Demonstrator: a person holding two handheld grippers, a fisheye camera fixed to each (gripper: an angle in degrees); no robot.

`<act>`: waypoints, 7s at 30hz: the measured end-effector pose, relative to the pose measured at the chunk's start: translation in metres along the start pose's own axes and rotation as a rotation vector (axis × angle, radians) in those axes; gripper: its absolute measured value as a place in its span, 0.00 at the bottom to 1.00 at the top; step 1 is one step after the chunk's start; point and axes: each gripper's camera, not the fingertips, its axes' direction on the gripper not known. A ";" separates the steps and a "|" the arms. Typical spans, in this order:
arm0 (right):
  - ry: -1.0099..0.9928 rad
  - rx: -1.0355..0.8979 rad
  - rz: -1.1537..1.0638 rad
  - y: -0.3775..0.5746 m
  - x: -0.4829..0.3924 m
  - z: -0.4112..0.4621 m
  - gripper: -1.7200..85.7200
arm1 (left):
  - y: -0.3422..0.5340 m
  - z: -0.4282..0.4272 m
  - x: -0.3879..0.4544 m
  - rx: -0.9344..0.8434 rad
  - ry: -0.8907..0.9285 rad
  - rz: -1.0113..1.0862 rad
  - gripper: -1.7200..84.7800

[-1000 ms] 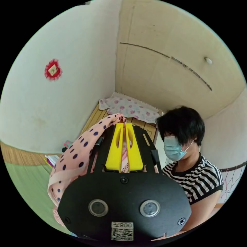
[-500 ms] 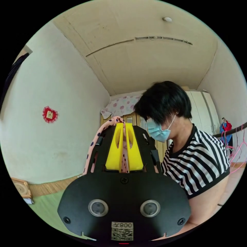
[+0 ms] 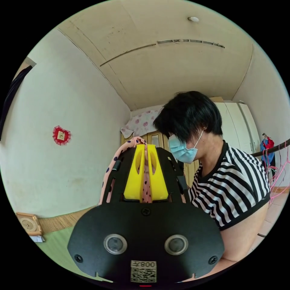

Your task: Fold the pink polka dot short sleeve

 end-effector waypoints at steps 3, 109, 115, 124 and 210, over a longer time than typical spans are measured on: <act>-0.001 -0.031 0.018 0.019 0.021 0.027 0.02 | -0.006 0.004 -0.028 0.003 -0.004 -0.035 0.03; 0.090 -1.205 0.520 0.920 0.392 0.626 0.02 | 0.315 0.191 -0.969 -0.998 -0.808 -0.964 0.02; 0.174 -1.360 0.503 0.953 0.386 0.619 0.01 | 0.309 0.191 -0.972 -0.928 -0.819 -0.951 0.02; 0.276 -1.241 0.522 0.924 0.380 0.593 0.01 | 0.305 0.208 -0.972 -0.944 -0.745 -0.895 0.02; 0.352 -1.317 0.561 0.895 0.351 0.556 0.02 | 0.367 0.076 -0.795 -0.940 -0.863 -0.987 0.02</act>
